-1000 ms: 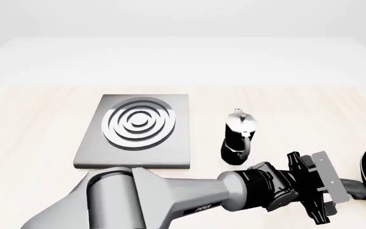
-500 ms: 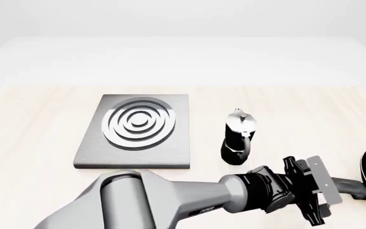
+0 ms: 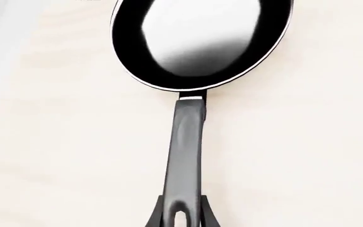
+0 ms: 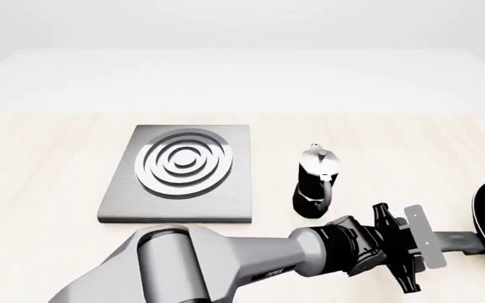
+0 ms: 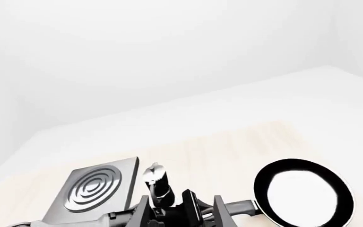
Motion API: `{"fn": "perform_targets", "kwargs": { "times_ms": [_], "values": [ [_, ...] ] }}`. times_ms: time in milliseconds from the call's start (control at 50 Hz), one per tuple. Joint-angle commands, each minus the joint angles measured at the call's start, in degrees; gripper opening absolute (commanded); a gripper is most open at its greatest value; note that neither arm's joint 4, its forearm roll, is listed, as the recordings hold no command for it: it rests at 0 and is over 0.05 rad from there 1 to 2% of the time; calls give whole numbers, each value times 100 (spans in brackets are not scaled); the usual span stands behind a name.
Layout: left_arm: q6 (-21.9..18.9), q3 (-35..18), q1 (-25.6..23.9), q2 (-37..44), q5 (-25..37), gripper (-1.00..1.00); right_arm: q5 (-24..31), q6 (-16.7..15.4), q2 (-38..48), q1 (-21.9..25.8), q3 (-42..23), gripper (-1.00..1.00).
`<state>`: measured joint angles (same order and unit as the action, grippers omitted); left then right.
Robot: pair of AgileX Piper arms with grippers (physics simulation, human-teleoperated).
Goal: Put the frying pan on the stove.
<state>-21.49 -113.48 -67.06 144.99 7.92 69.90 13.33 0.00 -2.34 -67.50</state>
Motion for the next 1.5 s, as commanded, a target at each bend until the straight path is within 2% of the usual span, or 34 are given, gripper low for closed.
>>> {"fn": "perform_targets", "kwargs": {
  "times_ms": [20, 560, 800, 1500],
  "values": [
    [-37, -23, 149, -422, 66, -100, 0, -77, 0, 25, 35, 100],
    [-58, 320, 490, -1425, 156, -100, 0, -265, 0, 34, -4, 100],
    [-73, 910, 650, -1989, 23, -100, 0, -296, 0, 39, -25, 100],
    [-129, 1809, 1346, -3416, 264, -100, 0, -453, 0, 76, -67, 100]
  ]
}}
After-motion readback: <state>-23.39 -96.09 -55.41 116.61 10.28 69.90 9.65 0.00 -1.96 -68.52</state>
